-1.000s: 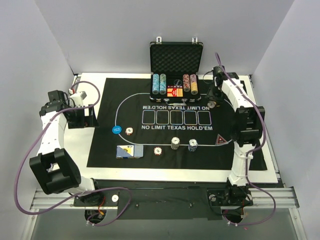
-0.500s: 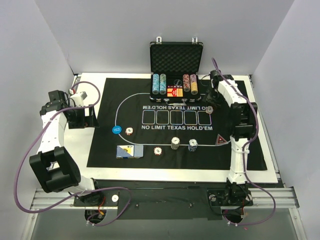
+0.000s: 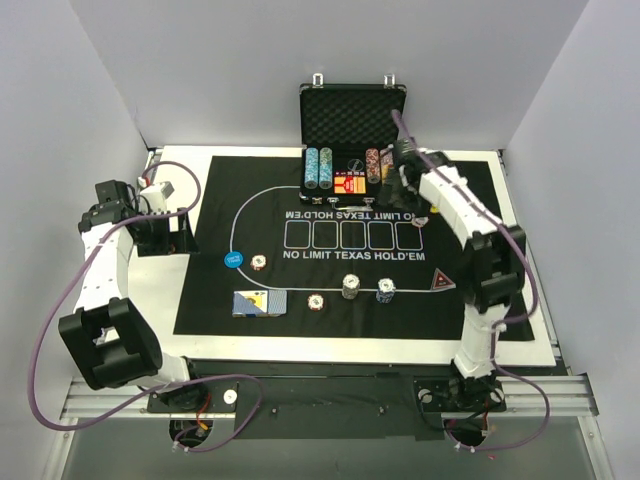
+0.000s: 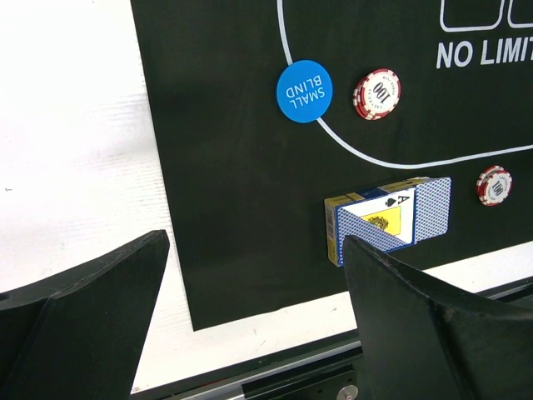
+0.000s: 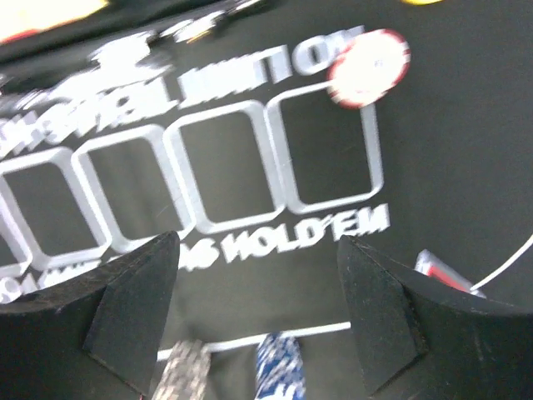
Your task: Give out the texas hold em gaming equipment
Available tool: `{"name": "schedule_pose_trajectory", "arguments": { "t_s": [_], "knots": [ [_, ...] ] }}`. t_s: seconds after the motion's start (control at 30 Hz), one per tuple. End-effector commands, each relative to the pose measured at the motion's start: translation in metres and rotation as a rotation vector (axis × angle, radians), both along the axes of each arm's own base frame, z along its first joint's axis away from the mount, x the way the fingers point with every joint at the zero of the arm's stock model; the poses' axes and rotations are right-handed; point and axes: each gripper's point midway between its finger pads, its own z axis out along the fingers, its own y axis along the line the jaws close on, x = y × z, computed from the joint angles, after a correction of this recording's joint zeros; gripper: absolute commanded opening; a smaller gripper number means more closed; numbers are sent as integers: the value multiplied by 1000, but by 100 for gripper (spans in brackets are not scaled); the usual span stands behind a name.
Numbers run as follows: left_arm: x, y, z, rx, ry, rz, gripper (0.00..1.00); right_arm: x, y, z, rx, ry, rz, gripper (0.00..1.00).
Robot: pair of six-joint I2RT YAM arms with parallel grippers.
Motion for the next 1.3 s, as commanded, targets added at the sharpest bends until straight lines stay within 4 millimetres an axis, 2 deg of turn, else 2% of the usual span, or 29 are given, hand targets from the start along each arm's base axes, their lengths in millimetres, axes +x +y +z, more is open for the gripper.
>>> {"name": "schedule_pose_trajectory", "arguments": {
  "t_s": [0.0, 0.03, 0.07, 0.1, 0.17, 0.3, 0.47, 0.7, 0.87, 1.2, 1.27],
  "knots": [
    [2, -2, 15, 3, -70, -25, 97, -55, 70, 40, -8, -80, 216, 74],
    [2, -2, 16, 4, -72, -25, 97, -71, 95, 41, -7, -81, 287, 75],
    [2, -2, 16, 3, -72, -24, 97, -82, 102, 34, -17, -60, 320, 76],
    [1, -2, 16, 2, -71, -24, 97, -100, 121, 28, -36, -43, 379, 77],
    [1, -3, 16, -2, -70, -26, 97, -121, 146, 16, -31, -20, 447, 78],
    [-1, -4, 19, -2, -77, -24, 97, -147, 180, -3, -26, 9, 528, 78],
    [-3, -4, 21, 0, -82, -19, 97, -170, 211, -23, -44, 43, 627, 78],
    [-2, -4, 24, -2, -87, -17, 97, -185, 227, -59, -46, 102, 648, 76],
    [-2, -4, 24, -2, -87, -17, 97, -193, 226, -83, -60, 150, 648, 74],
    [-3, -2, 20, 12, -82, -15, 97, -198, 226, -108, -55, 186, 640, 62],
    [-3, -2, 20, 13, -82, -14, 97, -201, 224, -110, -55, 191, 636, 57]
  ]
}}
